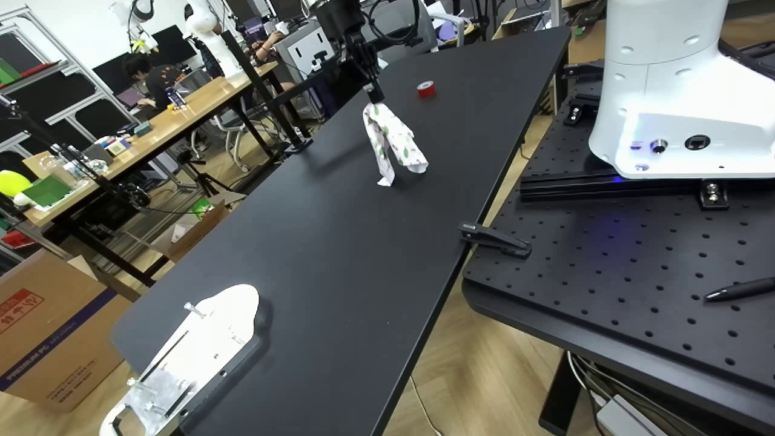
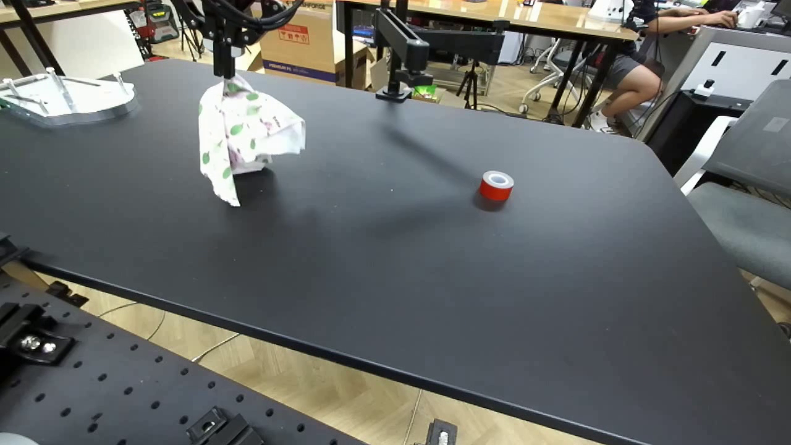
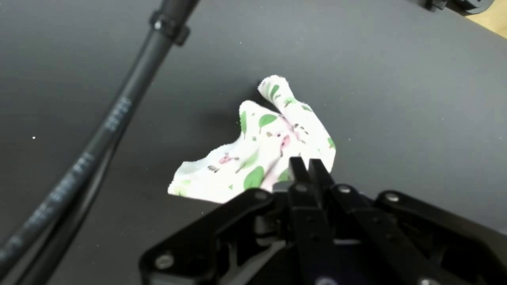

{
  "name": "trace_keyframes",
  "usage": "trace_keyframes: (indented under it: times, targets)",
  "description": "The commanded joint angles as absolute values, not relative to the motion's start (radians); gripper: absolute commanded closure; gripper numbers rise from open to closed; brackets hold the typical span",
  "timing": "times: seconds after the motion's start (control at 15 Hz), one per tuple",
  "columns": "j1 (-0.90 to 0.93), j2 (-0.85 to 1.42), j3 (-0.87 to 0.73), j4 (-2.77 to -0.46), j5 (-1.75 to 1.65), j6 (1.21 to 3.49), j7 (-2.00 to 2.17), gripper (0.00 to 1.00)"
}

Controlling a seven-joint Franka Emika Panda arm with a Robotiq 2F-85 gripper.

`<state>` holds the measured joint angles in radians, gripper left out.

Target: Remove the cloth from the black frame

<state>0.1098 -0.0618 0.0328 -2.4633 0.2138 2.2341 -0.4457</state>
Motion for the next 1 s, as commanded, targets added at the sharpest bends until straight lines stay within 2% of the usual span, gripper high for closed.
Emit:
trace_keyframes:
  times: [0.0,0.6,0.73,0.8,0.93]
  targets:
    - [0.099,-0.059,0.041,-2.473,0.205,2.261,-0.425,0.61]
    - [0.083,-0.043,0.037,-2.462,0.240,2.203,-0.350,0.00]
    - [0.083,-0.036,0.040,-2.464,0.232,2.218,-0.383,0.00]
    - [0.083,-0.036,0.040,-2.464,0.233,2.218,-0.385,0.04]
    - [0.083,-0.034,0.041,-2.464,0.233,2.219,-0.388,0.00]
